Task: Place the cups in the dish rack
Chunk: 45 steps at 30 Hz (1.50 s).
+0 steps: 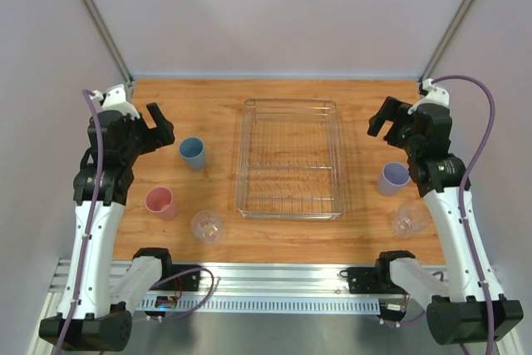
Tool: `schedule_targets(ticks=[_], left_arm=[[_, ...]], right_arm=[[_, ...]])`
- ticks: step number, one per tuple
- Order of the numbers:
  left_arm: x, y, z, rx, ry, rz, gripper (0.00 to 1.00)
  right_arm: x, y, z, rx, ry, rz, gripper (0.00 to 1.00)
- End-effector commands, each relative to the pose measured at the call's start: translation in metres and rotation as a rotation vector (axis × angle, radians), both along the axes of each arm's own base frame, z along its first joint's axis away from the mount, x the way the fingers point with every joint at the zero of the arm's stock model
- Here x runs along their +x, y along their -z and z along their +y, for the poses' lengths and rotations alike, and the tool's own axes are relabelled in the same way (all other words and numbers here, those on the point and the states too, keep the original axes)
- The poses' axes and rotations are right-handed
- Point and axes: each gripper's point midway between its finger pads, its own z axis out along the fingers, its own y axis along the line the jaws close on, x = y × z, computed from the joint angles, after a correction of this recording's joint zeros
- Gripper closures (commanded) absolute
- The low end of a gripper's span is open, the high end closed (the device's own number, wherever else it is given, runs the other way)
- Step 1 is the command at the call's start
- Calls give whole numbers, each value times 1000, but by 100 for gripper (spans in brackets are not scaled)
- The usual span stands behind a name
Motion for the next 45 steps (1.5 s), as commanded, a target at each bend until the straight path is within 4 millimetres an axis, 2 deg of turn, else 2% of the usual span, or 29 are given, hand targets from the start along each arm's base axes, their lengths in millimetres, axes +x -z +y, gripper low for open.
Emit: schedule_targets(ticks=[1, 3, 6, 7, 8, 10, 12, 14, 15, 17, 18, 21, 26, 29, 33, 35, 38, 39, 41, 42, 43, 44, 45], left_arm=[[-6, 1, -3, 36, 30, -6, 0], [-3, 4, -6, 5, 23, -9, 0], [12, 17, -8, -38, 5, 68, 3], [27, 23, -11, -41, 19, 113, 4], [32, 30, -13, -41, 28, 156, 5], [54, 46, -10, -19, 22, 224, 6], [73, 64, -1, 23, -15, 294, 10], [81, 77, 4, 49, -36, 341, 11], [86, 91, 5, 52, -38, 380, 11], [90, 105, 4, 42, -41, 407, 12], [88, 119, 3, 42, -38, 441, 13], [83, 140, 2, 34, -35, 479, 16], [81, 161, 1, 26, -38, 493, 21], [79, 172, -3, -1, -38, 505, 27], [75, 194, -5, 3, -48, 544, 28], [81, 199, -3, 13, -57, 533, 30], [85, 208, -2, 27, -71, 544, 43], [87, 210, -1, 27, -73, 545, 56], [91, 209, -2, 20, -83, 529, 70], [92, 209, -3, 18, -82, 526, 87], [93, 207, -2, 16, -87, 522, 95], [94, 202, -3, 18, -91, 514, 100], [94, 198, -2, 17, -93, 509, 100]], right_arm=[[0, -7, 0, 13, 3, -23, 0], [0, -2, 1, 14, -3, -21, 0], [0, -1, 4, 20, -14, -19, 0], [0, -1, 5, 21, -23, -19, 0], [0, -1, 8, 25, -36, -18, 0], [2, 0, 12, 37, -55, -24, 0], [1, 2, 12, 40, -52, -16, 0], [1, 4, 11, 51, -40, -7, 0], [0, 6, 10, 49, -36, 0, 0], [-1, 7, 8, 34, -27, 8, 0], [-2, 8, 5, 27, -13, 13, 0], [-2, 7, 1, 3, -5, 16, 0], [2, 9, 1, -12, -12, 33, 0], [4, 6, 0, -27, -16, 35, 0], [11, 0, 1, -41, -27, 11, 0], [15, -8, 4, -35, -45, -9, 0], [25, -18, 17, -18, -91, -20, 0], [28, -16, 21, -15, -108, -9, 0], [30, -20, 33, -22, -144, -17, 0], [30, -21, 44, -9, -194, -21, 0], [32, -21, 49, -8, -210, -19, 0], [33, -25, 57, 1, -231, -26, 0], [33, -29, 64, 14, -255, -31, 0]])
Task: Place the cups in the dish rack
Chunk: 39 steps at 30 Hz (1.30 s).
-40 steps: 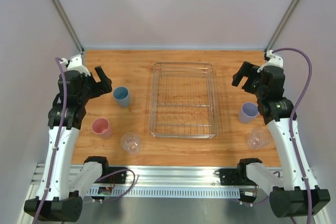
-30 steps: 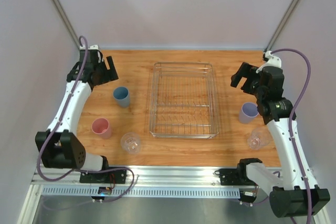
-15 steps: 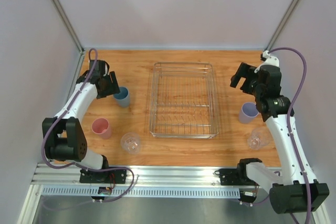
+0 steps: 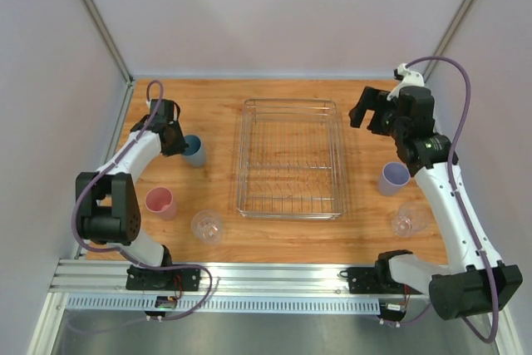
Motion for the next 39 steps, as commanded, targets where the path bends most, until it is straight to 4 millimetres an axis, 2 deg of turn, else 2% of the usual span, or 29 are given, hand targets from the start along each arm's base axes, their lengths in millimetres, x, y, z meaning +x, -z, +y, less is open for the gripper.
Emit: schedule_targets(ticks=[1, 5, 6, 7, 8, 9, 11, 12, 13, 15, 16, 17, 18, 19, 20, 21, 22, 23, 24, 26, 27, 29, 30, 32, 34, 36, 39], left_arm=[[12, -24, -1, -3, -21, -82, 100], [12, -69, -12, -90, -42, -196, 100], [12, -94, -22, -149, -22, -259, 100], [15, -111, -31, -200, -6, -310, 100], [14, -137, -40, -273, -14, -375, 100], [16, -157, -54, -353, 27, -429, 100], [12, -191, -69, -467, 47, -515, 100], [8, -206, -85, -570, 67, -533, 100], [11, -225, -93, -623, 83, -592, 100], [9, -246, -107, -745, 71, -636, 100], [10, -268, -121, -795, 118, -713, 100], [10, -274, -131, -833, 138, -737, 100], [12, -295, -138, -894, 151, -803, 100], [12, -302, -146, -921, 167, -826, 100], [10, -302, -162, -957, 192, -821, 100], [12, -306, -167, -975, 195, -847, 100], [9, -324, -175, -1019, 230, -918, 100], [9, -317, -185, -1034, 244, -915, 100], [8, -329, -188, -1048, 265, -984, 100], [10, -318, -195, -1025, 278, -992, 100], [7, -323, -200, -1034, 298, -1027, 100], [8, -314, -203, -1037, 299, -1043, 100], [6, -320, -206, -1045, 313, -1073, 100], [8, -317, -211, -1040, 338, -1069, 100], [2, -325, -218, -1065, 391, -1098, 100], [-1, -325, -225, -1073, 422, -1099, 100], [-1, -323, -231, -1061, 450, -1111, 100]], right_arm=[[8, -28, 28, 35, -106, -67, 0], [7, -40, 65, 143, -179, -67, 0], [8, -45, 76, 207, -190, -67, 0], [8, -47, 84, 236, -211, -67, 0], [4, -49, 101, 271, -276, -63, 0], [6, -58, 109, 306, -297, -100, 0], [8, -66, 119, 369, -307, -114, 0], [10, -79, 126, 417, -333, -153, 0], [11, -85, 131, 504, -319, -140, 0], [13, -103, 143, 599, -351, -170, 0], [15, -110, 146, 659, -338, -163, 0], [16, -112, 149, 690, -338, -158, 0], [20, -117, 154, 721, -351, -175, 0], [22, -119, 157, 750, -354, -175, 0], [23, -114, 163, 813, -345, -138, 0], [24, -127, 168, 862, -382, -181, 0], [29, -122, 173, 902, -376, -153, 0], [30, -123, 177, 970, -370, -117, 0], [32, -123, 180, 1003, -373, -96, 0], [35, -120, 187, 1048, -381, -63, 0], [36, -123, 188, 1082, -368, -56, 0], [37, -116, 190, 1084, -312, -30, 0], [37, -117, 191, 1082, -301, -21, 0], [35, -117, 195, 1094, -313, -18, 0], [35, -115, 200, 1129, -324, 6, 0], [37, -107, 205, 1147, -328, 53, 0], [33, -107, 215, 1173, -358, 70, 0]])
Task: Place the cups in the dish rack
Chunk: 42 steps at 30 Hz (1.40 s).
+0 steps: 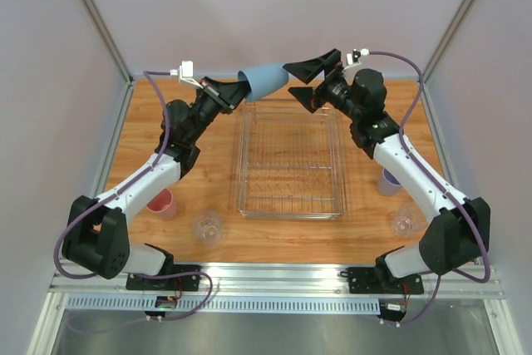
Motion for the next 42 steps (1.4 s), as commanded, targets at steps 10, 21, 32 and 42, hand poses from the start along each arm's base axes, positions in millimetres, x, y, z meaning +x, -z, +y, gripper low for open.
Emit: schedule_targets(ticks=[10, 21, 32, 42], left_arm=[[-20, -34, -17, 67, -33, -287, 100], [-18, -38, -18, 202, -184, -353, 100], [-22, -27, -24, 199, -145, -357, 100], [-40, -29, -12, 310, -160, -402, 0]], right_arm=[[-9, -21, 25, 176, -36, 53, 0], [-3, -19, 29, 212, 46, 83, 12], [2, -7, 28, 172, 75, 105, 73], [7, -11, 13, 50, 121, 65, 100]])
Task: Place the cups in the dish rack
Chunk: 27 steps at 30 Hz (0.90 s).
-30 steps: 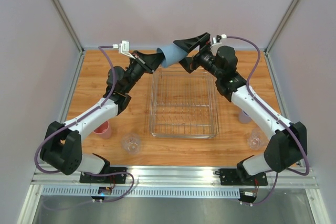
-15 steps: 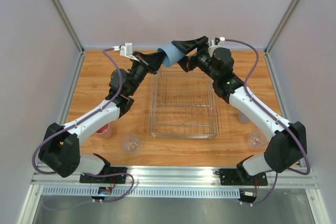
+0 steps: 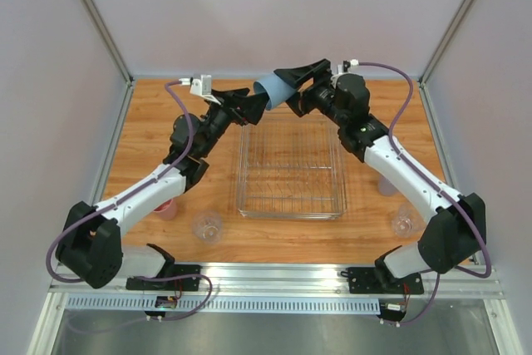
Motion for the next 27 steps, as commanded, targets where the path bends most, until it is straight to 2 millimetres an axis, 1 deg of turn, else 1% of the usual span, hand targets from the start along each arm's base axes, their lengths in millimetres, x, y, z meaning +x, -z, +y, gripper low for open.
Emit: schedule_targets(ticks=[1, 2, 3, 4, 5, 6, 7, 8, 9, 10, 11, 12, 13, 14, 15, 16, 17, 19, 20, 21, 22, 24, 25, 26, 27], left_arm=[[-21, -33, 15, 63, -31, -121, 0], [-23, -34, 18, 78, -38, -122, 0], [-30, -43, 23, 81, -48, -139, 0], [-32, -39, 27, 105, -59, -126, 0], [-41, -46, 35, 108, -76, -143, 0], [-41, -40, 42, 130, -103, -114, 0], [-44, -38, 47, 146, -118, -101, 0], [-51, -46, 56, 154, -140, -107, 0], [-45, -25, 70, 202, -207, -2, 0], [-42, -18, 82, 223, -252, 56, 0], [-41, -27, 95, 206, -300, 101, 0], [-36, 3, 116, 276, -359, 228, 0], [-37, 9, 123, 290, -372, 276, 0], [-40, 8, 130, 289, -384, 299, 0], [-44, 18, 136, 313, -391, 331, 0], [-47, 18, 141, 317, -398, 329, 0], [-55, 18, 145, 315, -399, 310, 0], [-63, 17, 150, 324, -404, 276, 0], [-71, 18, 155, 316, -413, 264, 0], [-73, 19, 160, 318, -434, 265, 0], [-75, 21, 164, 320, -448, 268, 0], [-79, 27, 171, 338, -472, 286, 0], [-80, 29, 172, 347, -473, 291, 0], [-82, 30, 172, 352, -471, 295, 0], [-83, 34, 174, 362, -473, 309, 0]], right_arm=[[5, -26, -16, -45, 46, -77, 99], [9, -25, -25, -65, 62, -84, 99], [11, -22, -30, -84, 64, -91, 100], [13, -23, -35, -99, 72, -104, 99], [19, -20, -44, -163, 91, -152, 100], [22, -23, -49, -207, 99, -188, 99], [26, -26, -52, -259, 97, -230, 99], [35, -21, -52, -344, 92, -279, 99], [39, -15, -57, -515, 93, -332, 100], [43, -7, -57, -603, 83, -365, 100], [46, 6, -51, -673, 58, -387, 100], [53, 17, -56, -792, 70, -435, 99], [56, 26, -54, -845, 65, -457, 99], [53, 33, -45, -883, 41, -493, 99], [56, 35, -39, -958, 23, -596, 99], [56, 50, -34, -1001, 2, -634, 100], [54, 51, -24, -1041, 0, -694, 100], [58, 81, -17, -1135, -50, -729, 100], [59, 85, -10, -1122, -64, -749, 99], [62, 93, -7, -1119, -73, -751, 100], [66, 107, -3, -1125, -89, -750, 99], [72, 113, 2, -1121, -47, -785, 99], [77, 124, 5, -1137, -42, -790, 99], [77, 128, 12, -1168, -36, -822, 100], [81, 128, 16, -1175, -6, -837, 99]])
